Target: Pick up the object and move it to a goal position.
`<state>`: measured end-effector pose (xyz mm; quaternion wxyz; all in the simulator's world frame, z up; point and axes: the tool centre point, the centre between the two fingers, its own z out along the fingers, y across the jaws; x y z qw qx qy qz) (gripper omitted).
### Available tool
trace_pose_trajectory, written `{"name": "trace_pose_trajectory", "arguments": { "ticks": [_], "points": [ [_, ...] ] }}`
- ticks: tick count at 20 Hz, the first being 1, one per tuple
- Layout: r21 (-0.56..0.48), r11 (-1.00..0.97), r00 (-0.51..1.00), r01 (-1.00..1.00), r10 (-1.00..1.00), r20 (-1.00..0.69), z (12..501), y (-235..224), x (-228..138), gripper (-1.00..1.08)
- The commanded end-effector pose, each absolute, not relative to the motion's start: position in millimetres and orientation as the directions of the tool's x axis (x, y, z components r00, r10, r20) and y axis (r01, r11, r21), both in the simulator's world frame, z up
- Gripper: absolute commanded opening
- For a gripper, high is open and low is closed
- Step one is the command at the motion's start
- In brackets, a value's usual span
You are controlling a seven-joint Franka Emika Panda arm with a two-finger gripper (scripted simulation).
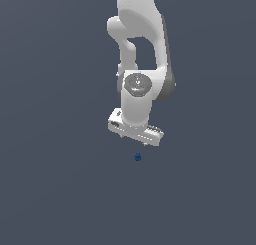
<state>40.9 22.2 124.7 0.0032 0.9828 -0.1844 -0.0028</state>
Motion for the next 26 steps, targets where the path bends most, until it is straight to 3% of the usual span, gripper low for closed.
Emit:
{"name": "trace_pose_trajectory", "arguments": {
  "ticks": [1, 13, 26],
  "points": [
    [0.006, -0.906, 0.906, -0.423, -0.423, -0.003, 119, 27, 47, 1.0],
    [0.001, -0.792, 0.792, -0.61, -0.61, -0.001, 97, 43, 68, 1.0],
    [0.0, -0.769, 0.769, -0.639, -0.639, 0.0, 86, 46, 71, 1.0]
  ]
}}
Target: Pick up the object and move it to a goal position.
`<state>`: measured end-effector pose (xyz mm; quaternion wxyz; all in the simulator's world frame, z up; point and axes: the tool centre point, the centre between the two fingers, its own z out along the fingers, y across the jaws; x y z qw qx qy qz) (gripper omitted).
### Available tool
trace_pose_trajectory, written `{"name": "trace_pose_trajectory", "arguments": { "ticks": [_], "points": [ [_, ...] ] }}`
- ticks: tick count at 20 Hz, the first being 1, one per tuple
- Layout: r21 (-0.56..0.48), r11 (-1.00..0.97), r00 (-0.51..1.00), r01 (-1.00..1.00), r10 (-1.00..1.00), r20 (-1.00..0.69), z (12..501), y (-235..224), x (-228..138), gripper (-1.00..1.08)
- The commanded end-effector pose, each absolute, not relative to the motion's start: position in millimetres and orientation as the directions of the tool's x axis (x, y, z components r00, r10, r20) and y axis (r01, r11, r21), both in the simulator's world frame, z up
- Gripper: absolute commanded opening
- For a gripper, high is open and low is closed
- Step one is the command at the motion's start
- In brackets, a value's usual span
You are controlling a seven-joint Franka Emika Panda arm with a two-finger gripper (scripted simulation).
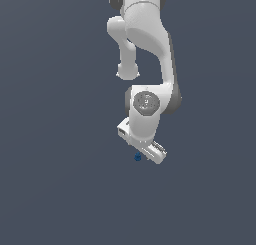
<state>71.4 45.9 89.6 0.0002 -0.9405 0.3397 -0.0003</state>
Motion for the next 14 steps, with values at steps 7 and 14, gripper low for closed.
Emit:
{"name": "trace_pose_trajectory", "arguments": {
  "ticks": [7, 14],
  "points": [
    [0.0, -0.767, 0.767, -0.642, -0.642, 0.0, 51, 46, 70, 1.0],
    [0.0, -0.766, 0.766, -0.642, -0.642, 0.0, 42, 46, 71, 1.0]
  ]
}}
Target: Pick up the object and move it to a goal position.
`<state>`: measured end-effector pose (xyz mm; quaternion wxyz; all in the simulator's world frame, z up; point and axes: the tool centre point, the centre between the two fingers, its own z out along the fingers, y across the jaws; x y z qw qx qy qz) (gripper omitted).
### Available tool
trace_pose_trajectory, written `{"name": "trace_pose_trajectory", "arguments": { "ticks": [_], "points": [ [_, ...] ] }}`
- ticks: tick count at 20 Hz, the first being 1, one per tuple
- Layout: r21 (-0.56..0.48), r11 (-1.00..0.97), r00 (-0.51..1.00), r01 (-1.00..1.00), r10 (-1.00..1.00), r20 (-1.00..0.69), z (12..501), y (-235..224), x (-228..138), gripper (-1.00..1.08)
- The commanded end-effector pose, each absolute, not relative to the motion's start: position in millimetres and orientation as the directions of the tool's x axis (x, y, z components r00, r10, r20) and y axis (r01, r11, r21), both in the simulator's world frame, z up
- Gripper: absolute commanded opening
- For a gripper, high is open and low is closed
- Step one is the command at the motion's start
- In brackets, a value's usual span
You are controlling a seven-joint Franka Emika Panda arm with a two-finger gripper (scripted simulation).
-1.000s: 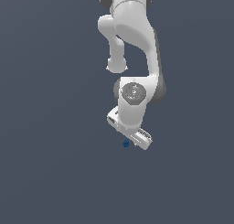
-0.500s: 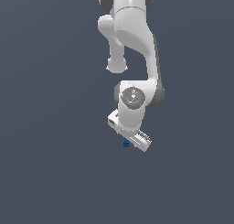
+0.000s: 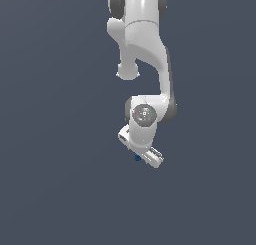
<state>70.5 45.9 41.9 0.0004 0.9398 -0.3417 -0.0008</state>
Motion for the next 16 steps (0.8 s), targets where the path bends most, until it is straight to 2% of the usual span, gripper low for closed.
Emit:
{"name": "trace_pose_trajectory", "arguments": {
  "ticks": [1, 16],
  "points": [
    [0.0, -0.766, 0.766, -0.642, -0.642, 0.0, 42.3, 46.0, 71.5, -1.0],
    [0.0, -0.766, 0.766, -0.642, -0.642, 0.0, 47.8, 48.9, 69.3, -1.0]
  ]
}}
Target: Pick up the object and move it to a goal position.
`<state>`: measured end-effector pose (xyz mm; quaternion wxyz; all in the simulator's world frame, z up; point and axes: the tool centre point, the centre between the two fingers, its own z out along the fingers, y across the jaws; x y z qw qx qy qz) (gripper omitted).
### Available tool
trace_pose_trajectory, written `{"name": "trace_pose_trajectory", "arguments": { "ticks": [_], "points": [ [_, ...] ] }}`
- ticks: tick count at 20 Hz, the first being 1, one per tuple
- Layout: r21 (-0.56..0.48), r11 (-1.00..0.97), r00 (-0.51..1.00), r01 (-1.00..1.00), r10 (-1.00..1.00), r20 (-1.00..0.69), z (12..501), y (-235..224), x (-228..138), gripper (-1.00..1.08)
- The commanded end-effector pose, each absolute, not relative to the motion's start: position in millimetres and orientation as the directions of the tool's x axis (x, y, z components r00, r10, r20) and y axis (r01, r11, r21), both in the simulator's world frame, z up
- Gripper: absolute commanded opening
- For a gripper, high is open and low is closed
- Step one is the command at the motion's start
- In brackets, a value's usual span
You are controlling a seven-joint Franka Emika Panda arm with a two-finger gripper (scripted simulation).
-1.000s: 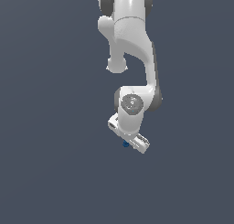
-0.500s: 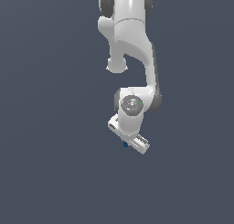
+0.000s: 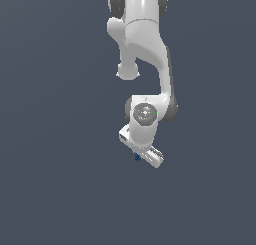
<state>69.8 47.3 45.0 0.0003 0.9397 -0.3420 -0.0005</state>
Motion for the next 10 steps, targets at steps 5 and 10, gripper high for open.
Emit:
{"name": "trace_pose_trajectory", "arguments": {
  "ticks": [5, 10],
  "points": [
    [0.0, -0.766, 0.766, -0.642, -0.642, 0.0, 65, 58, 63, -1.0],
    [0.0, -0.766, 0.766, -0.643, -0.643, -0.001, 94, 73, 51, -1.0]
  ]
}}
